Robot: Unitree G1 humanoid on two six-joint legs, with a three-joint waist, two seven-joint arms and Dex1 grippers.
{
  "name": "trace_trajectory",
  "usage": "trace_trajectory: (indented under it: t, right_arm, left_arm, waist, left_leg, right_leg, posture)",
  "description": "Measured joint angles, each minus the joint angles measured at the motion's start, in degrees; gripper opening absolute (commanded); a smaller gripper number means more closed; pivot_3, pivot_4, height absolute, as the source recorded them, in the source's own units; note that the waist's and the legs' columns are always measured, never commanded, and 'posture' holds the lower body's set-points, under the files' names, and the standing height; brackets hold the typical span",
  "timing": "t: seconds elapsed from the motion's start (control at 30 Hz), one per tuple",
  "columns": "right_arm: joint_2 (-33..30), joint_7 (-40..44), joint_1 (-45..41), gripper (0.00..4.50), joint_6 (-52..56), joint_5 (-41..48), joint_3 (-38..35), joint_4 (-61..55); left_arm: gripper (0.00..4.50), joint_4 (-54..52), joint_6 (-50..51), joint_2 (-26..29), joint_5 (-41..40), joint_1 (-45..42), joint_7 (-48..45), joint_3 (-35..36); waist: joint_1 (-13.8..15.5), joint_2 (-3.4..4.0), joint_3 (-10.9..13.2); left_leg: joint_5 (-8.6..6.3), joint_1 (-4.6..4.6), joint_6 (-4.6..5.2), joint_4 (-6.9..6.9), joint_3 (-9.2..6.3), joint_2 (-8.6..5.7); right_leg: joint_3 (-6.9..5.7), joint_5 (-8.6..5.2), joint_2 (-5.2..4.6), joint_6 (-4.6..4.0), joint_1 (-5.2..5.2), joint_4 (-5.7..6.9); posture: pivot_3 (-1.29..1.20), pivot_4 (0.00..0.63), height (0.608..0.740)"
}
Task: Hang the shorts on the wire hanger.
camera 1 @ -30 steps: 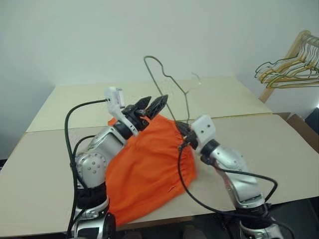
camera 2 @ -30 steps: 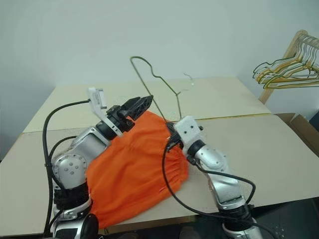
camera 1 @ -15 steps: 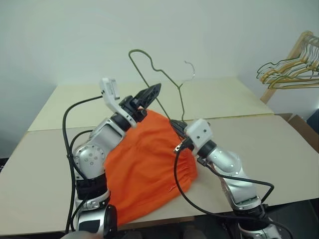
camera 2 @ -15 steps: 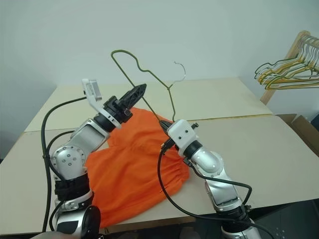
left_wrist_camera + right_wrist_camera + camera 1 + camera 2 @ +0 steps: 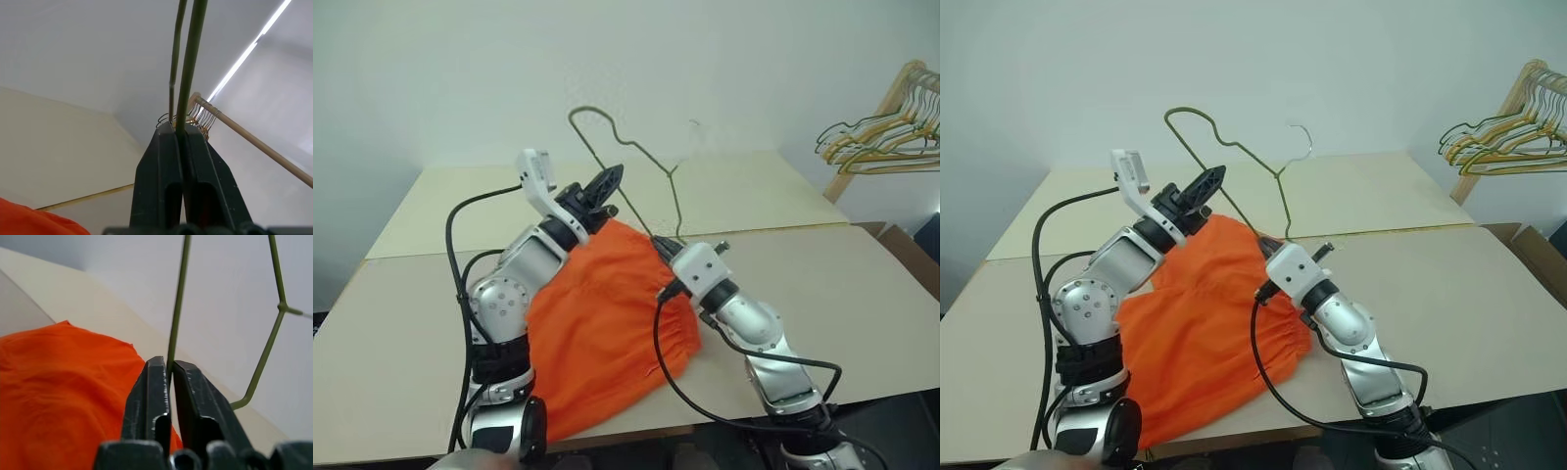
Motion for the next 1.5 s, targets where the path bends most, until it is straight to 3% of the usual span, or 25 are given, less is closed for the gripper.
trace_trajectory:
  t: [0.17, 0.3, 0.5, 0.63, 0.73, 0.87, 1.07, 1.33, 1.43, 1.5]
  right_arm:
    - [-0.61, 1.03, 0.28, 3.22, -2.7, 0.09, -0.46, 0.07]
    - [-2.95, 9.03, 1.29, 3.22, 0.33, 13.17, -5.63, -1.78]
    - [-14.54, 25.08, -2.58, 3.22, 26.83, 43.06, -14.51, -2.09]
    - [-18.48, 34.35, -5.77, 3.22, 36.24, 52.48, -16.0, 3.41]
    - [-19.41, 40.99, -7.34, 3.22, 38.63, 53.72, -14.52, 9.16]
    - [-19.0, 45.45, -11.96, 3.22, 40.3, 53.8, -11.62, 12.58]
    - [-12.91, 43.95, -17.68, 3.22, 40.38, 53.42, -9.59, 12.76]
    - [-11.25, 42.7, -18.36, 3.22, 41.67, 52.78, -7.2, 12.77]
    - [-10.94, 42.5, -18.73, 2.7, 41.94, 52.79, -7.1, 13.03]
    - [-10.86, 42.5, -18.78, 1.99, 42.18, 52.82, -7.1, 13.08]
  left_arm:
    - [0.0, -1.3, -4.06, 5.67, 4.79, 0.84, -8.0, -2.7]
    - [0.0, -0.98, -7.38, 12.67, 5.49, 0.83, -16.45, -0.51]
    - [0.0, 0.23, -7.47, 19.57, -5.52, 1.81, -33.53, 7.73]
    - [0.0, 0.24, -7.27, 21.43, -11.73, 4.23, -43.2, 10.59]
    - [0.0, 0.09, -6.89, 22.06, -14.5, 5.73, -48.66, 10.67]
    - [0.0, -0.45, -6.9, 22.25, -14.65, 6.06, -49.25, 9.52]
    - [0.0, -1.27, -7.83, 20.95, -11.93, 7.64, -47.17, 7.18]
    - [0.0, -2.92, -8.93, 19.41, -11.83, 8.97, -45.38, 6.94]
    - [0.0, -2.92, -9.15, 19.2, -11.82, 8.97, -45.25, 6.68]
    - [0.0, -2.92, -9.28, 19.2, -11.81, 8.97, -45.26, 6.65]
  waist:
    - [-0.29, 0.01, 0.0]
    - [-0.26, 0.02, 0.03]
    - [-0.38, 0.05, 0.07]
    - [-0.16, 0.04, 0.07]
    - [-0.03, 0.02, 0.07]
    - [0.07, 0.02, 0.07]
    - [0.14, 0.02, 0.07]
    - [0.75, 0.02, 0.07]
    - [0.8, 0.02, 0.07]
    - [0.79, 0.02, 0.07]
  left_leg:
    - [0.01, 0.02, -0.01, -0.02, 0.04, 0.0]
    - [-0.01, 0.02, 0.03, -0.02, 0.01, 0.01]
    - [-0.11, 0.07, 0.23, -0.02, -0.01, 0.06]
    - [-0.29, 0.17, 0.56, -0.03, -0.03, 0.11]
    - [-0.3, 0.21, 0.57, -0.01, -0.01, 0.11]
    - [-0.28, 0.18, 0.53, 0.0, -0.04, 0.1]
    - [-0.06, 0.12, 0.12, -0.01, -0.09, 0.11]
    - [-0.03, -0.02, 0.07, 0.0, -0.15, 0.09]
    - [-0.04, -0.01, 0.08, 0.0, -0.14, 0.09]
    - [-0.04, -0.01, 0.08, 0.0, -0.14, 0.09]
  right_leg:
    - [0.01, -0.01, 0.01, -0.01, 0.0, 0.0]
    - [-0.02, -0.01, 0.01, -0.01, 0.02, -0.07]
    - [-0.07, -0.03, 0.02, -0.05, 0.08, -0.09]
    - [-0.14, -0.07, 0.09, -0.11, 0.19, -0.08]
    - [-0.14, -0.07, 0.09, -0.1, 0.25, -0.08]
    - [-0.11, -0.06, 0.08, -0.1, 0.16, -0.02]
    - [-0.09, -0.06, 0.07, -0.1, 0.05, 0.1]
    - [-0.14, -0.06, 0.04, -0.09, -0.07, 0.12]
    - [-0.14, -0.06, 0.04, -0.09, -0.07, 0.13]
    - [-0.14, -0.06, 0.04, -0.09, -0.07, 0.12]
  posture:
    - [0.0, 0.0, 0.74]
    - [0.01, 0.0, 0.74]
    - [0.02, 0.0, 0.74]
    - [0.02, 0.0, 0.74]
    - [0.04, 0.0, 0.74]
    - [0.05, 0.0, 0.74]
    - [0.05, 0.0, 0.74]
    - [0.05, 0.0, 0.74]
    - [0.05, 0.0, 0.74]
    - [0.05, 0.0, 0.74]
